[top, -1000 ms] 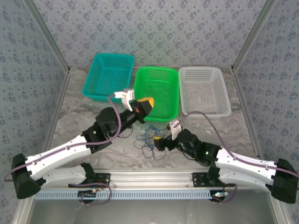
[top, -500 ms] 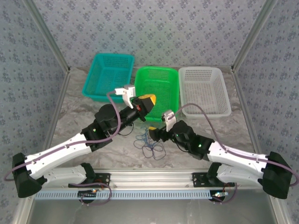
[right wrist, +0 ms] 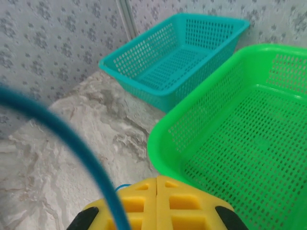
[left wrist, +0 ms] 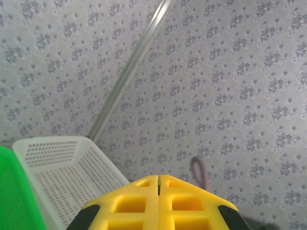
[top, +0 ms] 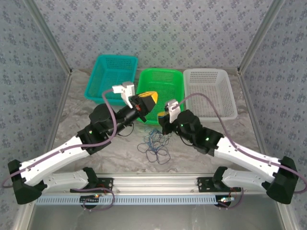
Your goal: Untangle the cables
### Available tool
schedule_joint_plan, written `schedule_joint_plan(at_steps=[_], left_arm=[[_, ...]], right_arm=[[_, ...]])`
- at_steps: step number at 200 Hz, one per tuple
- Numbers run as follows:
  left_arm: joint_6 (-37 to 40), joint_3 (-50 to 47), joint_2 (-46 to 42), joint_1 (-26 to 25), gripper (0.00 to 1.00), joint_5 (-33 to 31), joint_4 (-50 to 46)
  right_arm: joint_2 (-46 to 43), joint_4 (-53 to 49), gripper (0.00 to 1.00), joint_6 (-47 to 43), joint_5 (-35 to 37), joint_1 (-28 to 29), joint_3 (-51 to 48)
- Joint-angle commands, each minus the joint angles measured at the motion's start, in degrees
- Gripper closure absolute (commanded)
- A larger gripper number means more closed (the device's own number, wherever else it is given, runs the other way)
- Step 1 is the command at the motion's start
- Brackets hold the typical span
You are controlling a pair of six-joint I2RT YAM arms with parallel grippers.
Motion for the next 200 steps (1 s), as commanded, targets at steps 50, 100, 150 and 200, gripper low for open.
schedule_joint_plan(at_steps=[50,100,150,200], left_arm=[[3.37,0.92,-3.69,3.0,0.54,-3.15,-5.4],[7.69,-0.67,-5.24,3.18,0.01,-3.85,-8.97],[8.64,-7.2,-8.24,3.19,0.0,-6.32,-7.89],[8.57,-11.71,-10.18,3.37,0.0,-8.8,-9.68]], right_arm=[[-3.33,-22.47,1.0,-1.33,-5.27,-2.76,19.26],[-2.73,-26.02,1.0,-1.86,-7.51,-4.5,32.01],[1.61,-34.46,1.0,-3.66,-5.7,-5.57,45.15],[4.99,-36.94,1.0,-5.6,-6.25,-7.53,56.28]])
